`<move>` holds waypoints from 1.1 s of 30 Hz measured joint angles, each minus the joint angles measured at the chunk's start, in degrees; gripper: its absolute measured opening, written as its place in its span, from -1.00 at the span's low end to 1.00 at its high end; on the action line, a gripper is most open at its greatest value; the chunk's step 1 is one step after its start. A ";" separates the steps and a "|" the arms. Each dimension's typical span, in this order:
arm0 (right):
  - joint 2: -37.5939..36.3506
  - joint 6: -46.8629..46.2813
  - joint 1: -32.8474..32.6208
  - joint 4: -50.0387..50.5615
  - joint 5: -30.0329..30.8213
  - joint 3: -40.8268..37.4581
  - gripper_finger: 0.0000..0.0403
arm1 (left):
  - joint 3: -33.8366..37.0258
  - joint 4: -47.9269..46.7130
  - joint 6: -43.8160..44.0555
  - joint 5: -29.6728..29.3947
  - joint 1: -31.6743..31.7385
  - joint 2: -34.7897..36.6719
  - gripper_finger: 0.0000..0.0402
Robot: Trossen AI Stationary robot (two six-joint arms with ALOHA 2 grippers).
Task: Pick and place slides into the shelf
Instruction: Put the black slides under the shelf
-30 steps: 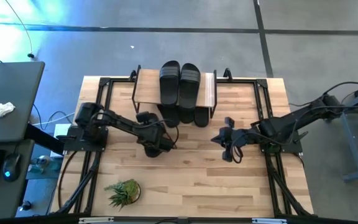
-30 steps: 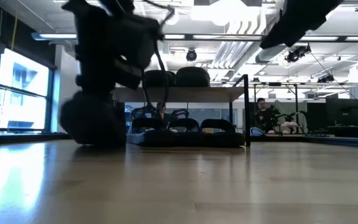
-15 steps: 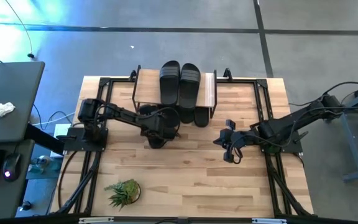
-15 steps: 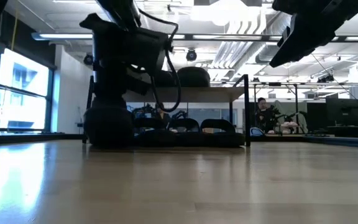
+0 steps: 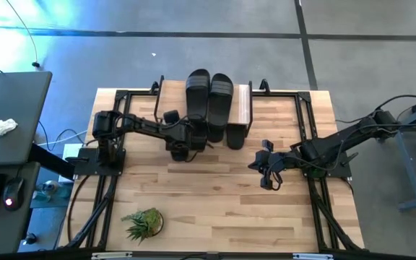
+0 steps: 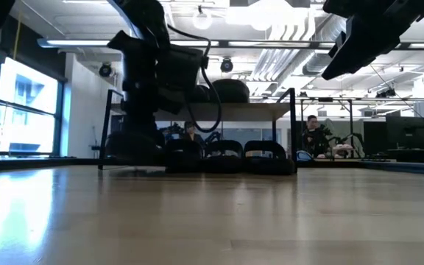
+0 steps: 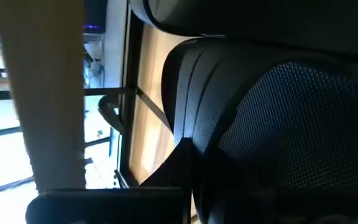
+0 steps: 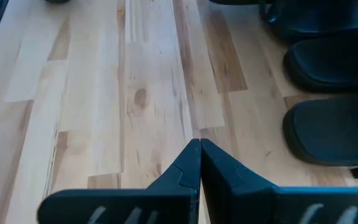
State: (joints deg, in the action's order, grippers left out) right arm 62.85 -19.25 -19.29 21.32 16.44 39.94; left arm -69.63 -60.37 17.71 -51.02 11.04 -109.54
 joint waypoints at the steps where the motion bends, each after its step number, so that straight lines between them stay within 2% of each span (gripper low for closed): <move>1: 0.00 -0.06 0.00 0.00 -0.10 0.00 -1.00 | 0.00 0.30 -0.63 -0.16 0.19 0.00 -0.98; 8: 0.00 -0.39 0.00 0.09 -0.40 0.00 -1.00 | -0.02 0.49 -0.96 1.89 0.99 0.00 -0.97; 14: 0.02 -0.28 0.00 0.24 -0.40 0.00 -1.00 | -0.07 -1.92 -0.51 5.48 0.47 0.00 -0.80; 20: 0.02 -0.02 0.04 0.24 -0.09 0.00 -1.00 | -0.07 -6.65 4.22 5.86 -0.70 0.00 -0.72; 26: 0.02 0.17 0.15 0.24 0.06 0.00 -1.00 | -0.07 -6.67 5.23 7.96 -1.42 0.00 -0.65; 33: 0.02 0.02 0.15 0.22 -0.03 0.00 -1.00 | -0.07 -6.95 5.18 9.65 -3.11 0.02 -0.48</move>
State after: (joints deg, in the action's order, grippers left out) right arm 62.87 -19.22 -19.14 21.54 16.40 39.94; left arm -69.69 -67.32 22.90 -41.38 7.94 -109.51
